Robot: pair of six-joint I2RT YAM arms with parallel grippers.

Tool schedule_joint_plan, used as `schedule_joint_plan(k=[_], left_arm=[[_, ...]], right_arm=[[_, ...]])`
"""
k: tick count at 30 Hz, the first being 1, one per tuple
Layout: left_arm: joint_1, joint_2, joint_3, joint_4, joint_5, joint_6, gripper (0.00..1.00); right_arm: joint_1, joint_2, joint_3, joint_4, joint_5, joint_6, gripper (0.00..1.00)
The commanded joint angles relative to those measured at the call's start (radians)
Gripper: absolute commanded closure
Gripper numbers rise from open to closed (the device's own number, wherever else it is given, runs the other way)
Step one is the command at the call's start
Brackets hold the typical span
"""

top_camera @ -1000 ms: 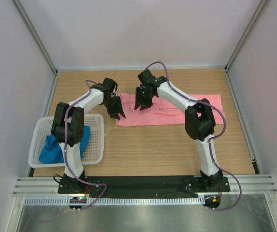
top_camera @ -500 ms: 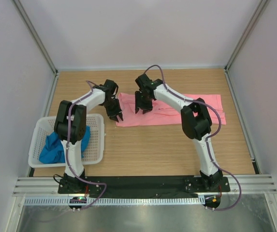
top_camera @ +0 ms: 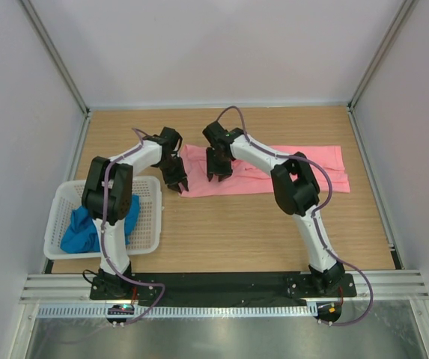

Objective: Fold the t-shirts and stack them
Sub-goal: Fold the tshirt

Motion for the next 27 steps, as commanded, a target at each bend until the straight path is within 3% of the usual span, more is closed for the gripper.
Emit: schedule_joint_plan(k=[1, 9, 14, 22, 27], left_arm=[[0.008, -0.032, -0.006, 0.014, 0.002, 0.024, 0.69], [0.008, -0.016, -0.017, 0.020, -0.005, 0.022, 0.69], [0.008, -0.021, -0.009, 0.008, -0.004, 0.036, 0.69], [0.008, -0.032, 0.014, 0.003, -0.006, 0.031, 0.71], [0.009, -0.032, 0.026, -0.006, -0.011, 0.034, 0.72]], right_arm=[[0.004, 0.011, 0.074, -0.006, 0.078, 0.029, 0.57], [0.006, 0.038, 0.154, -0.055, 0.142, 0.043, 0.61], [-0.004, 0.095, 0.230, -0.063, 0.176, 0.020, 0.56], [-0.077, 0.258, 0.647, -0.072, 0.205, -0.034, 0.45], [-0.108, 0.109, 0.473, -0.009, 0.237, -0.057, 0.32]])
